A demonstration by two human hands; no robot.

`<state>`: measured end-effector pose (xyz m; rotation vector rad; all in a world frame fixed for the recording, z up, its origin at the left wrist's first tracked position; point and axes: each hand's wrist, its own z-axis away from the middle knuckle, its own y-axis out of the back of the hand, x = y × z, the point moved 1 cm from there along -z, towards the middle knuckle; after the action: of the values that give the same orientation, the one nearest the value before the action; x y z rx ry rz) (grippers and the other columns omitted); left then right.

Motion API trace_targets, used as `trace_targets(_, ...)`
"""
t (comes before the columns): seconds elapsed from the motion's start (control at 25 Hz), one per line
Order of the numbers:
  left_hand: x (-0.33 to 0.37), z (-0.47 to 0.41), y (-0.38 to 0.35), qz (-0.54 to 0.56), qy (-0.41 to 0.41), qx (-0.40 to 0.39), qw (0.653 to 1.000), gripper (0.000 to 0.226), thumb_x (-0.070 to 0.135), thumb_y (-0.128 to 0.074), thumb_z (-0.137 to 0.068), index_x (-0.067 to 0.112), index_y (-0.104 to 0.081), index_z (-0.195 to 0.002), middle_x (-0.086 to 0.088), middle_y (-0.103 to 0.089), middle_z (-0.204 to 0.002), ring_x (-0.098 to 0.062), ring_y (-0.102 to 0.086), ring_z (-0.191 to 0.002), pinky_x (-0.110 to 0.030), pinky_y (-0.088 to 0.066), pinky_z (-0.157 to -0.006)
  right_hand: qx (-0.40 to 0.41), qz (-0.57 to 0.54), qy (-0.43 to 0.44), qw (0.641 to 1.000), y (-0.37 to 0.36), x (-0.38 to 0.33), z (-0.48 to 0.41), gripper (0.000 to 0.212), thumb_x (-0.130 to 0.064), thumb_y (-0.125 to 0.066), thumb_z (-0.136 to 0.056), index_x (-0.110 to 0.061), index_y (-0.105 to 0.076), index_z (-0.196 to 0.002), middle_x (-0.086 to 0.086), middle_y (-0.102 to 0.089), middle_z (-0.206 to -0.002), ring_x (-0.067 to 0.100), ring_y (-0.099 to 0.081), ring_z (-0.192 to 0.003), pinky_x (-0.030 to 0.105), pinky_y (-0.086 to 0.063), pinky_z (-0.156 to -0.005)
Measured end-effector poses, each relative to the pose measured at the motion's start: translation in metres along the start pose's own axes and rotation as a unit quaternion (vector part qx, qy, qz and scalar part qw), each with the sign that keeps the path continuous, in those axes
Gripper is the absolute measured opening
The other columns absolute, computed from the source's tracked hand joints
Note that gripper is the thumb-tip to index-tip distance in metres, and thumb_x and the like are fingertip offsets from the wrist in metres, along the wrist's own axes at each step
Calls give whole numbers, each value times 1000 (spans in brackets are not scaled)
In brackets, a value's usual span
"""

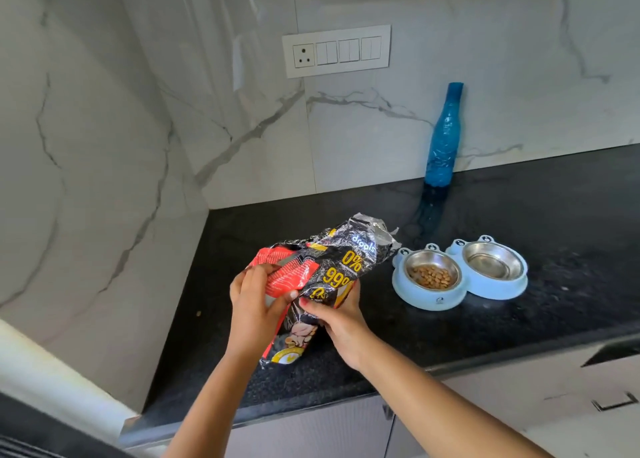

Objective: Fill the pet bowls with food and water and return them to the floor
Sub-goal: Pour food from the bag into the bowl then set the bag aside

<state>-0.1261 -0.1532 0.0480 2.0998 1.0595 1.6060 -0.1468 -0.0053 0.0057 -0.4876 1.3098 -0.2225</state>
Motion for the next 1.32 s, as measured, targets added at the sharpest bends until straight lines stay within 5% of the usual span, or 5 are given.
trace_targets(0.44,45,-14,4,-106,6,-73,992,60,49,-77,-70,28,-47,-118,8,-49,-125,-27,-29,-125,-38,-31,-96,33,-57,-75,995,43,-9,-4,23,13,-68,-77,-5,-69,-92,9,-76,-85,25,-70,-85,33,-55,-76)
trace_targets(0.64,70,-73,-15,-182,-6,-296,938,118,68,-77,-56,33,-15,-150,-3,-14,-159,-35,-16,-144,-58,-19,-115,-45,-27,-110,993,88,-33,1,24,11,-58,-87,-9,-66,-98,2,-77,-88,14,-73,-81,26,-57,-68)
trace_targets(0.76,75,-88,-35,-86,67,-381,918,90,48,-79,-69,27,-32,-144,-5,-56,-127,-21,-61,-110,-41,-47,-100,-55,-30,-129,990,104,-37,1,27,7,-60,-87,-8,-63,-110,7,-74,-103,18,-70,-92,28,-58,-75)
trace_targets(1.0,67,-84,-53,0,81,-357,931,50,38,-76,-76,24,-50,-117,0,-68,-93,-12,-70,-78,-23,-54,-69,-26,-102,-62,993,110,-51,-1,37,3,-67,-81,-11,-63,-114,10,-71,-111,25,-66,-101,42,-50,-91)
trace_targets(1.32,65,-73,-53,-2,25,-291,956,78,79,-59,-45,27,-55,-104,5,-70,-90,-10,-71,-78,-29,-57,-78,43,-114,-69,990,94,-36,-12,60,-12,-80,-62,-9,-63,-120,17,-69,-118,34,-65,-108,45,-53,-87)
